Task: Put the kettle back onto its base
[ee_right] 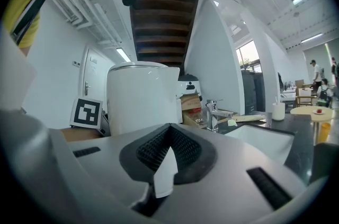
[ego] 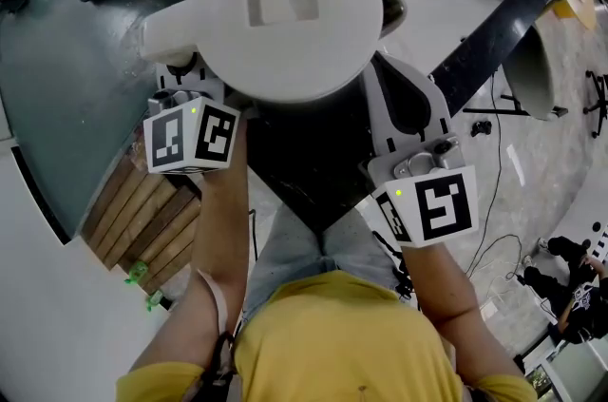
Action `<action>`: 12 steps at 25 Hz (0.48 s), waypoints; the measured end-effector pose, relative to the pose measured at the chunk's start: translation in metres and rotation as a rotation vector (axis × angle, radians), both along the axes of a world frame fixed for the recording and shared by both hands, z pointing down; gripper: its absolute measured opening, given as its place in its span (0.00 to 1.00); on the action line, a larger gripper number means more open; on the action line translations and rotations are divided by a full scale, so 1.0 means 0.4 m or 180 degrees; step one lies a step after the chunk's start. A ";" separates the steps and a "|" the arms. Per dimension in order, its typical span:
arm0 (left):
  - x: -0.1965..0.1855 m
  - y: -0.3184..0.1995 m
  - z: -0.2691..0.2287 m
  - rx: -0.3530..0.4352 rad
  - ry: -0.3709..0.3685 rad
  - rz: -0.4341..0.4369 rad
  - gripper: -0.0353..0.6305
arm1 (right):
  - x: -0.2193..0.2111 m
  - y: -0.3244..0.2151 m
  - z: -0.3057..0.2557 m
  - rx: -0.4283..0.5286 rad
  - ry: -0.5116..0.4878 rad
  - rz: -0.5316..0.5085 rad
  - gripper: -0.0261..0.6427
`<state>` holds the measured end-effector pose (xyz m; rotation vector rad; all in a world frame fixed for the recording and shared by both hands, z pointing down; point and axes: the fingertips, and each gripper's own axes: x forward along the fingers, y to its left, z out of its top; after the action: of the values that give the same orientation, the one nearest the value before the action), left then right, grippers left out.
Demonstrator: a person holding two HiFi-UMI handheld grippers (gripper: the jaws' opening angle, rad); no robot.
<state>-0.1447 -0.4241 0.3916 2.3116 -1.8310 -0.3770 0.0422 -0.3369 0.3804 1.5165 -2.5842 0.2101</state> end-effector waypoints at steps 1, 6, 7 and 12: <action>0.001 0.001 0.006 -0.0013 -0.0018 -0.0005 0.09 | -0.001 0.001 0.002 -0.0006 0.0001 -0.0002 0.06; -0.008 0.000 0.026 -0.0042 0.0018 -0.0037 0.09 | -0.002 0.000 0.007 -0.0026 0.0003 0.0003 0.06; -0.010 -0.001 0.028 -0.0039 0.0021 -0.0040 0.09 | -0.001 0.000 0.008 -0.0029 0.0004 0.0007 0.06; -0.008 -0.001 0.036 0.0017 -0.0185 -0.0030 0.08 | -0.009 0.002 0.016 -0.0044 -0.0006 0.0001 0.06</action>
<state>-0.1477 -0.4245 0.4059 2.3419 -1.8703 -0.3194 0.0387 -0.3359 0.3868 1.5129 -2.5785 0.2291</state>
